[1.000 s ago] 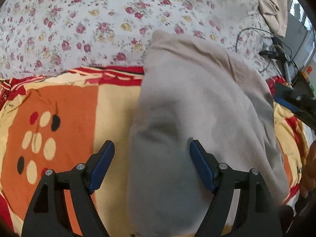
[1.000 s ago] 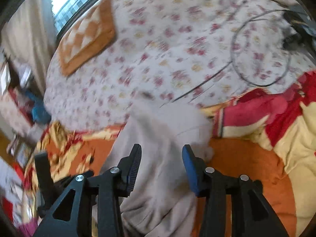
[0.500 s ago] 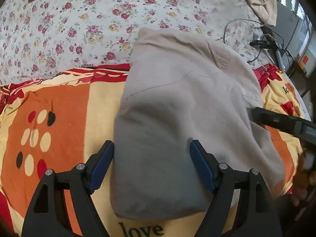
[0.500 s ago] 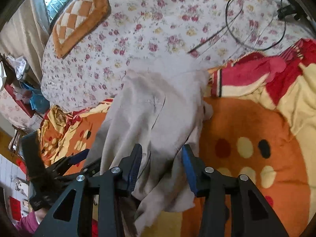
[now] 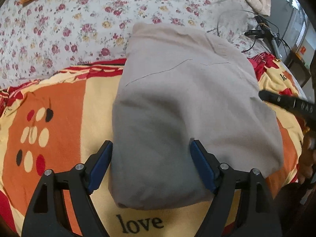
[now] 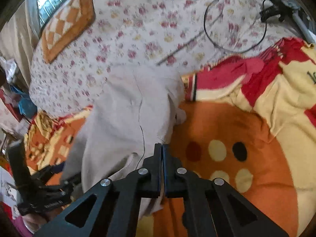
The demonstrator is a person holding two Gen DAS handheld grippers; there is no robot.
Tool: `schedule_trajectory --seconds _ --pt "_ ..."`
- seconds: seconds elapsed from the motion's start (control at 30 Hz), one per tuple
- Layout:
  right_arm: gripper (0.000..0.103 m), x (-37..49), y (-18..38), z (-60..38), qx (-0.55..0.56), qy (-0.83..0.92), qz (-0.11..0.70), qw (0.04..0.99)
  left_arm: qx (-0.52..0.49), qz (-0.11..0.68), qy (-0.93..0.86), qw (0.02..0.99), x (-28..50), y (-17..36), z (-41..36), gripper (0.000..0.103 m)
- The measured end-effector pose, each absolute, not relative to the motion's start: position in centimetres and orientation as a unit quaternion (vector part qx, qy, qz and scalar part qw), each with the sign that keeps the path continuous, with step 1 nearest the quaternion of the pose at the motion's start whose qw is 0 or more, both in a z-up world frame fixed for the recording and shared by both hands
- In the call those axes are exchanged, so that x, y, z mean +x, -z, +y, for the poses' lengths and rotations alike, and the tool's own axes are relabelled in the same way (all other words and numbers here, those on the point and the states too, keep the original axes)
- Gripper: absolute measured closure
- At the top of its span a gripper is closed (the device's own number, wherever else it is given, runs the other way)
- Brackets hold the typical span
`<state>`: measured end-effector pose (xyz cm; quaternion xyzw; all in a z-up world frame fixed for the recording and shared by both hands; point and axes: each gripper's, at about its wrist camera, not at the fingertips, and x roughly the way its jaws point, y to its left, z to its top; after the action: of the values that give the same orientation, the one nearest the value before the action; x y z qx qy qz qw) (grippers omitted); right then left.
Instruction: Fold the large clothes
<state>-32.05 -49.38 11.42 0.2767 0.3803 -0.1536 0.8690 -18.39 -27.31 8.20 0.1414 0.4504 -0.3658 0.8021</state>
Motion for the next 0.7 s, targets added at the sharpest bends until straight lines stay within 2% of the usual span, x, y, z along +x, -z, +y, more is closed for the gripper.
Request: schedule_trajectory --seconds 0.1,0.13,0.17,0.23,0.3,0.33,0.37,0.5,0.57,0.7 --pt "0.083 -31.7 -12.7 -50.2 0.296 0.171 0.358 0.869 0.133 0.447 0.375 0.801 -18.9 -8.8 -27.6 0.023" --pt "0.060 -31.0 -12.9 -50.5 0.309 0.170 0.356 0.866 0.130 0.446 0.374 0.803 -19.0 -8.9 -27.9 0.022" --pt "0.045 -30.1 -12.9 -50.8 0.318 0.164 0.357 0.863 0.129 0.445 0.373 0.804 -19.0 -8.8 -28.1 0.022" --pt "0.047 -27.7 -12.5 -51.0 0.313 0.162 0.373 0.858 0.129 0.448 0.370 0.804 -19.1 -8.4 -28.5 0.021" --pt "0.060 -25.1 -11.8 -51.0 0.281 0.164 0.392 0.860 0.133 0.443 0.370 0.806 -19.1 -8.1 -28.8 0.019" --pt "0.083 -24.1 -11.4 -51.0 0.247 0.180 0.400 0.864 0.137 0.441 0.371 0.806 -19.0 -7.8 -29.0 0.017" --pt "0.094 -23.3 -10.8 -51.2 0.227 0.198 0.406 0.863 0.141 0.440 0.373 0.804 -18.9 -7.5 -29.1 0.017" --pt "0.101 -21.2 -6.4 -53.8 0.190 0.266 0.443 0.835 0.149 0.443 0.375 0.801 -18.5 -6.6 -29.4 0.012" --pt "0.103 -21.7 -3.9 -55.1 0.240 0.242 0.459 0.821 0.146 0.448 0.379 0.796 -18.2 -6.5 -29.1 0.012" --pt "0.092 -26.1 -6.7 -56.0 0.327 0.230 0.409 0.820 0.130 0.460 0.380 0.792 -17.6 -6.9 -28.1 0.012"
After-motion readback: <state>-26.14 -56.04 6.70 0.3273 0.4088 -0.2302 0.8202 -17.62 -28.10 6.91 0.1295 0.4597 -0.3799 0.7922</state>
